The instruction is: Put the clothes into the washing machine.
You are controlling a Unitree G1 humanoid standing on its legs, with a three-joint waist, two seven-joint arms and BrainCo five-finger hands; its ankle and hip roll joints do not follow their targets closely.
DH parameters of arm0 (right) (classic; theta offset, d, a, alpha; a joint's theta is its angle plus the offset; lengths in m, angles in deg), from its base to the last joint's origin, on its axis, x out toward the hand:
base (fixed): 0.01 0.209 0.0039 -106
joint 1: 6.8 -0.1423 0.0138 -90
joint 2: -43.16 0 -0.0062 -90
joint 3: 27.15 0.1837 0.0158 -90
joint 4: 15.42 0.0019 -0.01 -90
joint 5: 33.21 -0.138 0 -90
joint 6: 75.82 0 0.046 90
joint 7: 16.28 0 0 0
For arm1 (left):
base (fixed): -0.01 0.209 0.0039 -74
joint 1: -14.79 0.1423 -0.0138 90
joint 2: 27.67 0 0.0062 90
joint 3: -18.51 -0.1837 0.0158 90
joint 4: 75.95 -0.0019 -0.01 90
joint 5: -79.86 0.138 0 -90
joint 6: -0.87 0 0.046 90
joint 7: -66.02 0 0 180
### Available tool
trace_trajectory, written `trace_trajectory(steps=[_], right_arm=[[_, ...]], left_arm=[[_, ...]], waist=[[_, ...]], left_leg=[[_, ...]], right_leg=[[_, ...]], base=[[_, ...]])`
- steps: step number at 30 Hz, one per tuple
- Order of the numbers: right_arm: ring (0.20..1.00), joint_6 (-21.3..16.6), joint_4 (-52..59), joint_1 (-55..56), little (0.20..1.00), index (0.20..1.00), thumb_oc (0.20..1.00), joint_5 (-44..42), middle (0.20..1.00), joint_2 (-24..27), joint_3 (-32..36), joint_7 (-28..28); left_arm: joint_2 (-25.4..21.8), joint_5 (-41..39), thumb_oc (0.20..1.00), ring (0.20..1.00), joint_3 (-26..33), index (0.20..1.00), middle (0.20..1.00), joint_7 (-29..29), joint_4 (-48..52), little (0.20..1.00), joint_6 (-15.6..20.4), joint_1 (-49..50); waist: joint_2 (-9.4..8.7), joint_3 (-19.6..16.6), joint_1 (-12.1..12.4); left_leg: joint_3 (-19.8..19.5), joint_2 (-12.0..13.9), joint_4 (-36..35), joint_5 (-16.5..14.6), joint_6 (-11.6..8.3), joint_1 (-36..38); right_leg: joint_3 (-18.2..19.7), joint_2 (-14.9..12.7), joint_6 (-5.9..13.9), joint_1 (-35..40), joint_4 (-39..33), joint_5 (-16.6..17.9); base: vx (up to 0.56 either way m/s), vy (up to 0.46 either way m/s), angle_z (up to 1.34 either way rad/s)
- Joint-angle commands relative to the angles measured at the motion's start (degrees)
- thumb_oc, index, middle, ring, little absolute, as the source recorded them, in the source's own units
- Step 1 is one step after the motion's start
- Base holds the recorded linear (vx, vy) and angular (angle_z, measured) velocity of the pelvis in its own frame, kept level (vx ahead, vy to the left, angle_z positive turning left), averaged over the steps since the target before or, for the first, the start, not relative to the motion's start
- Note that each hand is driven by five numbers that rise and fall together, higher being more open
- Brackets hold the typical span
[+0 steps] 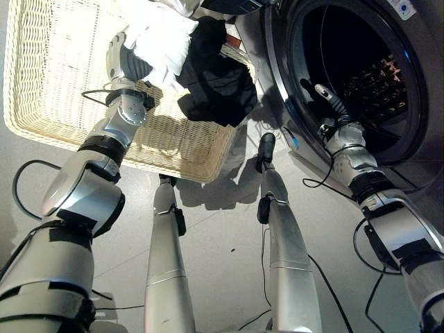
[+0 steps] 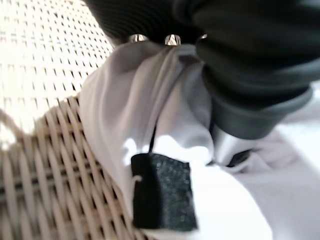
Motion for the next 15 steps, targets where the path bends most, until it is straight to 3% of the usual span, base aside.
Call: trace_trajectory(steps=[1, 8, 12, 15], right_arm=[[1.000, -4.07, 5.11, 2.11, 1.000, 1.000, 1.000, 3.12, 1.000, 0.31, 0.70, -4.02], [1.000, -4.69, 13.92, 6.04, 1.000, 1.000, 1.000, 9.99, 1.000, -0.41, 3.79, -10.87], [1.000, -6.51, 21.55, 10.08, 1.000, 1.000, 1.000, 18.25, 1.000, -1.92, 7.97, -17.58], [1.000, -6.38, 24.88, 11.33, 1.000, 1.000, 1.000, 22.56, 1.000, -2.53, 9.06, -20.26]], left_arm=[[4.10, -2.04, 0.200, 0.200, 3.80, 0.200, 0.200, -0.94, 4.32, 0.200, 6.02, 3.03], [5.21, -4.03, 0.200, 0.200, 10.18, 0.200, 0.200, -6.31, 13.94, 0.200, 11.67, 10.79], [7.06, -1.43, 0.200, 0.200, 14.38, 0.200, 0.200, -14.94, 22.06, 0.200, 16.29, 18.06], [7.94, 1.13, 0.200, 0.200, 15.44, 0.200, 0.200, -17.68, 25.05, 0.200, 17.58, 20.56]], waist=[[0.71, 0.53, 0.44], [1.19, 0.53, 1.52], [1.69, 0.53, 2.55], [1.85, 0.53, 2.94]], left_leg=[[-1.66, -4.36, -2.59, 1.41, 3.66, -0.01], [-2.55, -4.94, -2.55, 1.10, 3.95, -0.34], [-3.49, -5.40, -2.41, 0.76, 4.40, -0.70], [-3.89, -5.62, -2.26, 0.60, 4.65, -0.87]], right_leg=[[-1.08, 3.92, 3.72, 0.21, 1.61, -0.38], [-1.42, 3.72, 4.00, -0.17, 2.06, -0.40], [-1.67, 3.37, 4.30, -0.53, 2.72, -0.51], [-1.84, 3.16, 4.41, -0.72, 3.00, -0.48]], base=[[0.01, -0.038, 0.00], [0.00, -0.025, 0.00], [0.00, -0.052, 0.00], [0.01, -0.045, 0.01]])
